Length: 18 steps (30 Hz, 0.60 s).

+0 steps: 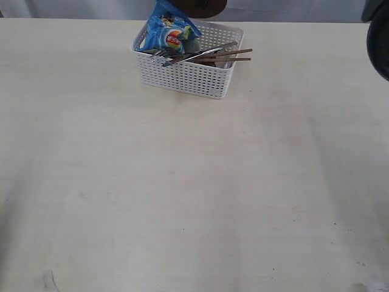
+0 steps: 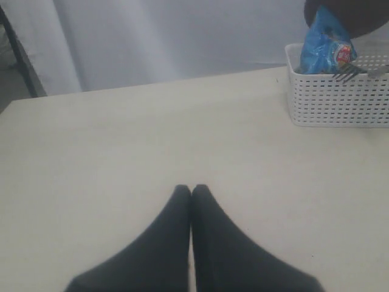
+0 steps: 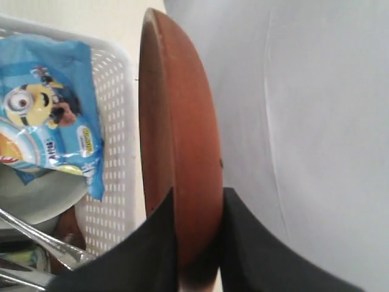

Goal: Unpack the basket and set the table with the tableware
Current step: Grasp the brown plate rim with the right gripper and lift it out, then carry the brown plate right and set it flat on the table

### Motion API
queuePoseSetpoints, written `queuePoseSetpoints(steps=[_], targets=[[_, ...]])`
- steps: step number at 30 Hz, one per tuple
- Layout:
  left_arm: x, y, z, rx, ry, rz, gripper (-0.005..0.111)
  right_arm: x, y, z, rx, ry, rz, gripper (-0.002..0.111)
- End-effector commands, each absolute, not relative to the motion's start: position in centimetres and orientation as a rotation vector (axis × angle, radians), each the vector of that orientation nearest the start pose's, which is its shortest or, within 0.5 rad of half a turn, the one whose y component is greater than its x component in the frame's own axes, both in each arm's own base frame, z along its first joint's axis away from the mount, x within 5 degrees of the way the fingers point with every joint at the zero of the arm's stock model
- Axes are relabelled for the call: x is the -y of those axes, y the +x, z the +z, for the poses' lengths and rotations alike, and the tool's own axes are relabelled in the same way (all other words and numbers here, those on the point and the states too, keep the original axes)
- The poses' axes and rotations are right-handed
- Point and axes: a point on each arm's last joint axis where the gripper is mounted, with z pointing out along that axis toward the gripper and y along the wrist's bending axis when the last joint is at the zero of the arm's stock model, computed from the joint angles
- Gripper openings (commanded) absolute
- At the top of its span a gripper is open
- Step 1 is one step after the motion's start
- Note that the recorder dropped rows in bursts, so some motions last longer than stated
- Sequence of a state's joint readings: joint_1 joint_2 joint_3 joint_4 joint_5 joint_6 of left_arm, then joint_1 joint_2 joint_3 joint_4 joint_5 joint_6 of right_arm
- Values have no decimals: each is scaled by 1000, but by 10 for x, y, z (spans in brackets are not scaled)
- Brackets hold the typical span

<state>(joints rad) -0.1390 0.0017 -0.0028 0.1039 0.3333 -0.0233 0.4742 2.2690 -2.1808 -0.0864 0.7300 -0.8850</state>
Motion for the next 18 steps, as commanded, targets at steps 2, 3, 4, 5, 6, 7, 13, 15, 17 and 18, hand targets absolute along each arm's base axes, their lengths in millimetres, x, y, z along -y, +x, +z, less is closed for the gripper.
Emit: queuePoseSetpoints(steps=[2,3,4,5,6,7,13,15,17,18], targets=[[5,54,184,-1804,169,-28,0,-229,467,316,-1734,-1355,-323,0],[5,54,184,-1804,169,-28,0,-228,465,322,-1736,-1330,-314,0],[5,54,184,-1804,169,-28,0,-227,463,328,-1747,-1297,-298,0],[5,54,184,-1804,169,-28,0,-226,461,335,-1762,-1250,-278,0],[5,54,184,-1804,169,-28,0,-224,459,339,-1775,-1211,-265,0],[5,54,184,-1804,169,-28,0,-219,457,346,-1803,-1157,-253,0],[5,54,184,-1804,169,-28,0,-171,451,368,-2039,-901,-209,0],[5,54,184,-1804,169,-28,0,-151,448,375,-2129,-782,-166,0],[5,54,184,-1804,169,-28,0,-130,446,379,-2211,-691,-80,0],[5,54,184,-1804,169,-28,0,-120,446,378,-2255,-654,-19,0]])
